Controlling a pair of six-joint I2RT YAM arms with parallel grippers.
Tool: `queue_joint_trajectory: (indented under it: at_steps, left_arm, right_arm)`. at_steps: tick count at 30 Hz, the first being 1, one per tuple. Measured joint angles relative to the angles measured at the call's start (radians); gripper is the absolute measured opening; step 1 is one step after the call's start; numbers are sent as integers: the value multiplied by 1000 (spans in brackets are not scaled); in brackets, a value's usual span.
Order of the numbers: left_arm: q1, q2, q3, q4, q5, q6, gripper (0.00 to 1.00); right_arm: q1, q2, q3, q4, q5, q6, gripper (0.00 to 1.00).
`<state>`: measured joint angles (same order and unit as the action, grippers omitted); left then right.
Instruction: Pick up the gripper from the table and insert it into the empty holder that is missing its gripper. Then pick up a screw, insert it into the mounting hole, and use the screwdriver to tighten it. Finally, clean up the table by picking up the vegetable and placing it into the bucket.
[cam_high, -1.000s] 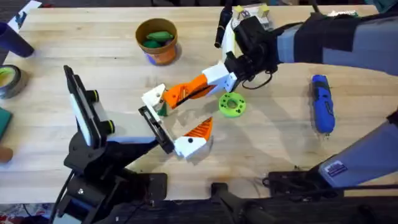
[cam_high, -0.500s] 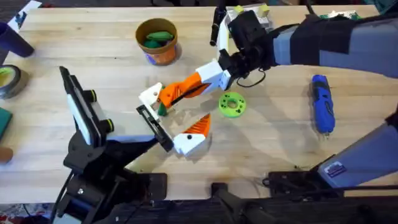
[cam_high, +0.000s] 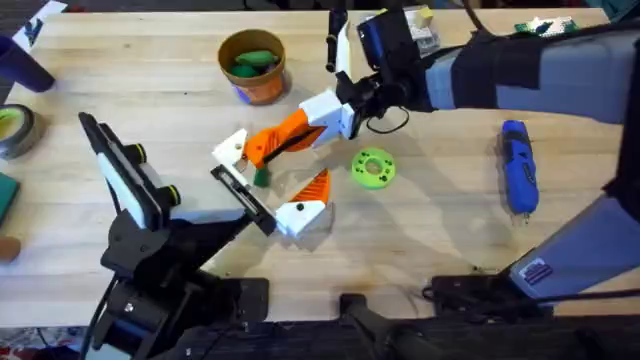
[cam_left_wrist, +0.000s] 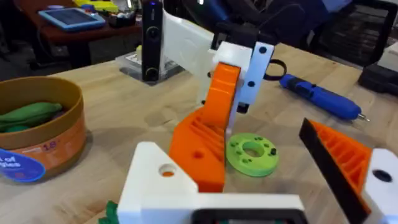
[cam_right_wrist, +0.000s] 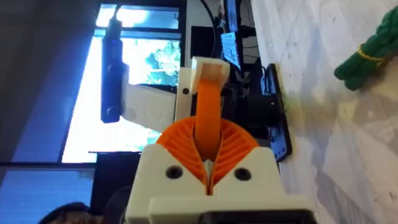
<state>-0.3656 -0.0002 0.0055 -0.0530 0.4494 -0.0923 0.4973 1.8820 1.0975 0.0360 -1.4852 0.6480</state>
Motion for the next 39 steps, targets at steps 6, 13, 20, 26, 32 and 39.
queue_joint_trajectory:
  at_steps: [6,13,20,26,32,39]
  left_arm:
    - [-6,0,0,0,34,-17,990]
    - [-10,0,0,0,77,-21,990]
    - [-10,0,0,0,97,-21,990]
    - [-9,0,0,0,89,-25,990]
    - [-8,0,0,0,80,-31,990]
    - [-7,0,0,0,62,-37,990]
  right_arm:
    - [12,28,1,19,-19,69,10]
    - [14,30,4,20,-25,100,10]
    - [7,31,4,20,-23,115,10]
    - [39,30,10,24,-3,116,10]
    - [44,30,14,25,8,118,10]
    - [50,30,17,63,30,137,9]
